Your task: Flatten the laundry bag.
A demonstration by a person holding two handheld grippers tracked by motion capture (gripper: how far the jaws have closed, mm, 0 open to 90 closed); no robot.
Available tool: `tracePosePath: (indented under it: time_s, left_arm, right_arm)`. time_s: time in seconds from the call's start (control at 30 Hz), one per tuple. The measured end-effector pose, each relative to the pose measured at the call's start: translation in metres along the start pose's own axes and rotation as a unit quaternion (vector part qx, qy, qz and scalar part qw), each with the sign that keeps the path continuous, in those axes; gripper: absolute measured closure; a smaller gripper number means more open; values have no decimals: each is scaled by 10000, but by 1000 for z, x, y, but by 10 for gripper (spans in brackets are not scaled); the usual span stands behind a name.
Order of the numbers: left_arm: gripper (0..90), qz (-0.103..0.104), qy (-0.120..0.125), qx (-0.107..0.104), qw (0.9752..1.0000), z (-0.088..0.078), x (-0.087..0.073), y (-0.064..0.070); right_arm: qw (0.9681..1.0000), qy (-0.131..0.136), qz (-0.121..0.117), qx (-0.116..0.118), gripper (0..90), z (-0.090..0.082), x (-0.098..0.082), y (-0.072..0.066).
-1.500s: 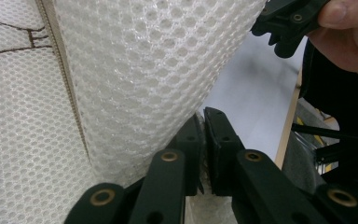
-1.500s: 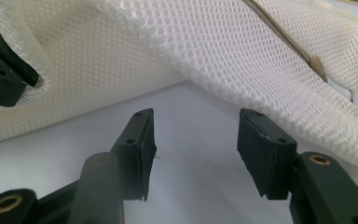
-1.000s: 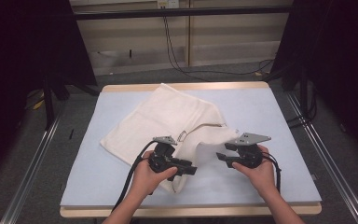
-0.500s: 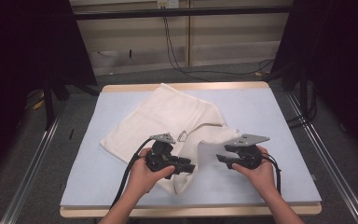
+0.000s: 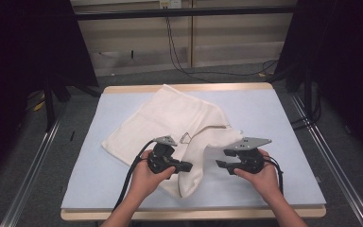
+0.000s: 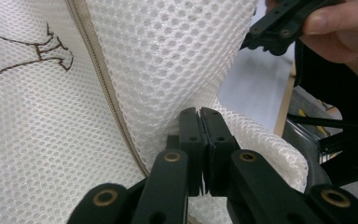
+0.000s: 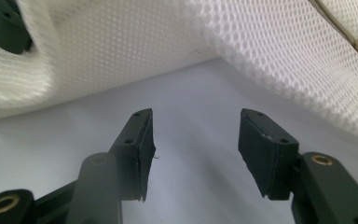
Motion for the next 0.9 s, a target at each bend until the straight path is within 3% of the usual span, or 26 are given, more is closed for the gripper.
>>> tracePosePath:
  time_s: [0.2, 0.67, 0.9]
  left_arm:
    - [878, 129, -105, 178, 9997, 13, -2, -2]
    - [875, 160, -157, 223, 9995, 20, -4, -3]
    - [871, 194, -123, 181, 9996, 25, -3, -2]
  right_arm:
    - [9998, 103, -82, 155, 443, 0, 6, -9]
    - [9976, 265, -201, 611, 482, 2, 23, -32]
    - [9960, 395, -136, 792, 569, 8, 33, -43]
Point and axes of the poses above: each handheld gripper's, and its own axes: z roughly forward along the jaws, x roughly out of its top, y roughly to its right, the point moved 8 cm from there along z, roughly forward along the jaws, and after that the axes turned 2 degrees about y, right-handed, at the moved point
